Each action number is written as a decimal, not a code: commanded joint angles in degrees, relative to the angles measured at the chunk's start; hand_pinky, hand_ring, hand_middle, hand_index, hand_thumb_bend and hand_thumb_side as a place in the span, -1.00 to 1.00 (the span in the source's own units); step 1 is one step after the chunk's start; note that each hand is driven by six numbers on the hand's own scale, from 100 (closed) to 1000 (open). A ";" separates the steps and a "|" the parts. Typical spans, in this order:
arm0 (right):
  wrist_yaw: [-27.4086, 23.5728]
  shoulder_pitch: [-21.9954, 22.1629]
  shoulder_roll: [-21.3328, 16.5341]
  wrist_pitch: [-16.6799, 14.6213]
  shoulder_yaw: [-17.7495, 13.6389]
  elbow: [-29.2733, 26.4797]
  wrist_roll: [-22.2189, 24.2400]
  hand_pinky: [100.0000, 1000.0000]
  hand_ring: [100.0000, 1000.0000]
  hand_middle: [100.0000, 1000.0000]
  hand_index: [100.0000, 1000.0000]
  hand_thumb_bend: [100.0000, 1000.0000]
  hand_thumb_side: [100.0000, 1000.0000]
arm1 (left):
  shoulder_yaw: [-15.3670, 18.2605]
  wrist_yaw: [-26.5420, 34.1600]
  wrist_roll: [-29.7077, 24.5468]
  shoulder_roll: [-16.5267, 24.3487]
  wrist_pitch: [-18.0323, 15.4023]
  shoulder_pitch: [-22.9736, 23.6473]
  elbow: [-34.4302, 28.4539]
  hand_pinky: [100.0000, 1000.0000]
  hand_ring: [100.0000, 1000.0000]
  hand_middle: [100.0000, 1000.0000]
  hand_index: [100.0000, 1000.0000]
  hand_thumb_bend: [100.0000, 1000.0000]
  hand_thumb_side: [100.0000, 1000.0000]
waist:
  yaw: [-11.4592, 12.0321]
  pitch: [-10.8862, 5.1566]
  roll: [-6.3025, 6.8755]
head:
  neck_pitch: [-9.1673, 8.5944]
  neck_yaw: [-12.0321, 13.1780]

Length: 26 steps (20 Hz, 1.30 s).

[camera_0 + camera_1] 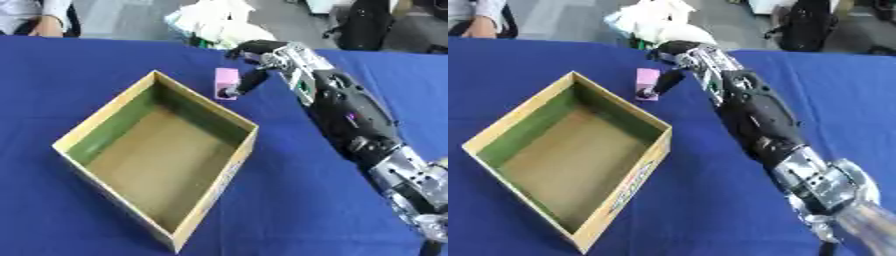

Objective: Pick up objects on the table and place them in the box.

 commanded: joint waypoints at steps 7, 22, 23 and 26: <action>0.40 -1.75 -1.93 -0.81 -1.21 -0.22 0.50 1.00 0.92 0.76 1.00 -0.19 0.18 | 0.52 -0.71 -0.17 0.92 0.24 -0.82 -0.77 0.65 0.70 0.86 0.34 -1.00 0.38 | 0.78 -0.41 0.04 | -1.44 -0.47; 0.44 -1.36 -3.71 -1.01 -1.93 0.48 2.11 1.00 0.90 0.75 1.00 -0.29 0.13 | 0.60 -0.95 -0.11 0.58 0.23 -1.51 -0.77 0.65 0.70 0.88 0.33 -1.00 0.39 | 3.14 0.95 -0.83 | -2.35 -2.57; 0.33 -1.31 -3.67 -1.13 -1.95 0.63 2.38 1.00 0.90 0.74 1.00 -0.34 0.11 | 0.63 -0.97 -0.09 0.59 0.21 -1.57 -0.77 0.65 0.70 0.88 0.33 -1.00 0.38 | 3.31 1.10 -0.85 | -2.42 -2.62; -0.38 -1.17 -3.63 -1.73 -1.94 0.62 3.18 1.00 0.86 0.64 1.00 -0.58 0.05 | 0.69 -1.11 -0.08 0.61 0.25 -1.56 -0.77 0.66 0.70 0.89 0.33 -1.00 0.39 | 3.47 1.38 -0.94 | -2.16 -2.56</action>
